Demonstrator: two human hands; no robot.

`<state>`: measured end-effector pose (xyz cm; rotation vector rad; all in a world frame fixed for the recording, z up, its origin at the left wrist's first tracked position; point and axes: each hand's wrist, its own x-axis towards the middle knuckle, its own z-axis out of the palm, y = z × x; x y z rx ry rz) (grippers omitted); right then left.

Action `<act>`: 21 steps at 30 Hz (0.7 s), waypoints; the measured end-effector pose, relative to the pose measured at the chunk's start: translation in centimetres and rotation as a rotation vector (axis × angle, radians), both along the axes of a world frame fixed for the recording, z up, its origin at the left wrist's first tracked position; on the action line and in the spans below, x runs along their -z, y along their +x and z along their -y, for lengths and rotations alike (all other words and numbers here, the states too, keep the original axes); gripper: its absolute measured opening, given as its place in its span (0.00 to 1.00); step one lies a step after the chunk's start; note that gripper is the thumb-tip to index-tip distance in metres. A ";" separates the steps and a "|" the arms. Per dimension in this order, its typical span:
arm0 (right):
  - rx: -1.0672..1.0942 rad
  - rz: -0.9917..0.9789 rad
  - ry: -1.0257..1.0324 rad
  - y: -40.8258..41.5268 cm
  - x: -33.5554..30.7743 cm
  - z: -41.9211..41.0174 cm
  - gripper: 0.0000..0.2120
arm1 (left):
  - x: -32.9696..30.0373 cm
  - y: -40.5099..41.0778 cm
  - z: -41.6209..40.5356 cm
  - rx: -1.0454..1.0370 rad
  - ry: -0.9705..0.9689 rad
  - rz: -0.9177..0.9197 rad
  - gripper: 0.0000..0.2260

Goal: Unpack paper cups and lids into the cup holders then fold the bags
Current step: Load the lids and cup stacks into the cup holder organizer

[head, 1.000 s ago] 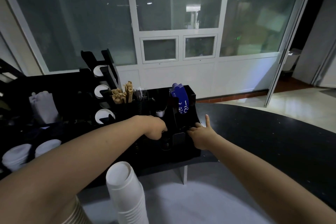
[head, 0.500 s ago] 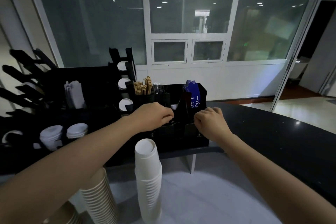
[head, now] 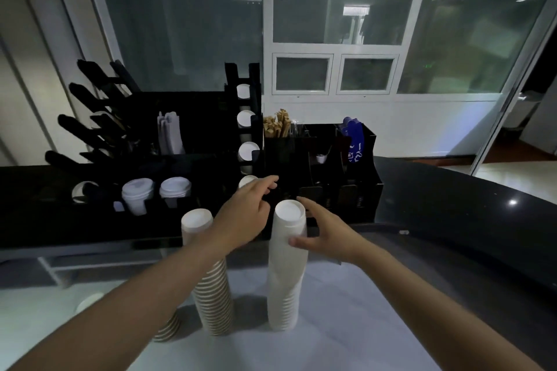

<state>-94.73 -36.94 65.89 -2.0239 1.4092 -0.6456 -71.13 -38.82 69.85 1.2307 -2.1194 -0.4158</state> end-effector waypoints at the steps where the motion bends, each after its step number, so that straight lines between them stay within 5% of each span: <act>1: -0.007 0.056 0.029 0.5 0.7 -0.2 0.48 | 1.4 0.3 -0.6 -0.019 0.023 -0.072 0.25; 5: 0.031 0.202 0.110 1.8 3.0 -1.0 0.50 | 7.9 0.5 -2.5 -0.115 0.185 -0.236 0.27; 9: 0.075 0.218 0.168 2.2 5.3 -1.8 0.47 | 13.1 -0.6 -4.1 0.094 0.420 -0.168 0.36; 21: 0.273 0.287 0.164 2.4 8.9 -1.9 0.38 | 17.3 -3.1 -2.3 0.063 0.443 -0.306 0.46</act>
